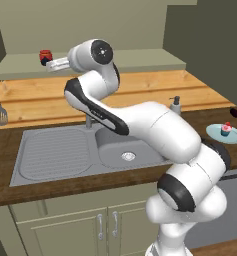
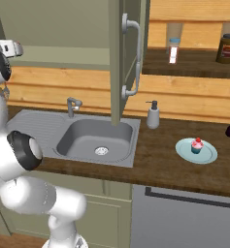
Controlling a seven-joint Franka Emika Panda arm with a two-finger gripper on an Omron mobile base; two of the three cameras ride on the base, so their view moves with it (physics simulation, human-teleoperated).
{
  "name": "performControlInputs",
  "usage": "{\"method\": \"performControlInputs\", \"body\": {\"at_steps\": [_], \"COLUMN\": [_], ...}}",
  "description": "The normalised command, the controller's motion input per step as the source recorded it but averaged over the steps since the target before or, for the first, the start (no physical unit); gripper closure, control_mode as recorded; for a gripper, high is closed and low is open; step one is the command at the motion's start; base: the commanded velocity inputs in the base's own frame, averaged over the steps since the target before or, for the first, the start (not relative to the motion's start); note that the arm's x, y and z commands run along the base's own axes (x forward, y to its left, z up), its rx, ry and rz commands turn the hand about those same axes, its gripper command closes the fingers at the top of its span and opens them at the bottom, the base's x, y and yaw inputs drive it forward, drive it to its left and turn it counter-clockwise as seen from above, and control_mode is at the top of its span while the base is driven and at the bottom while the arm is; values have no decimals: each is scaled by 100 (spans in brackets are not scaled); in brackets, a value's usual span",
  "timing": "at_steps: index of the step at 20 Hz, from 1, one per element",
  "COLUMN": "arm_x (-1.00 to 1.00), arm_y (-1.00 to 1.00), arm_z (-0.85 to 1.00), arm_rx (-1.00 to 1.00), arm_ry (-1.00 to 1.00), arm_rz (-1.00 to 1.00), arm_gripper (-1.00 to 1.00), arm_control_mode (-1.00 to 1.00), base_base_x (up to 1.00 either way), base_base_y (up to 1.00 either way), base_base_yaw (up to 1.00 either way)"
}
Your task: From the different types of pastries on the counter, select a croissant and place it on the cutting board. Then retrieve a jar of jam from the cabinet and place it alongside the croissant on the cutting board.
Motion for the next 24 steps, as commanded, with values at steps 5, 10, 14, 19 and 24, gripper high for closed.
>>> {"method": "performControlInputs", "body": {"at_steps": [5, 10, 14, 19, 24], "arm_x": [41, 7, 0, 29, 24], "arm_y": [61, 25, 0, 0, 0], "arm_z": [0, 0, 0, -1, -3], "arm_rx": [-10, -5, 0, 0, 0], "arm_ry": [0, 0, 0, 0, 0], "arm_rz": [-4, 0, 0, 0, 0], "arm_gripper": [-100, -100, -100, -100, -100], "arm_control_mode": [-100, -100, -100, -100, -100], "base_base_x": [0, 0, 0, 0, 0], "base_base_y": [0, 0, 0, 0, 0], "base_base_yaw": [0, 0, 0, 0, 0]}}
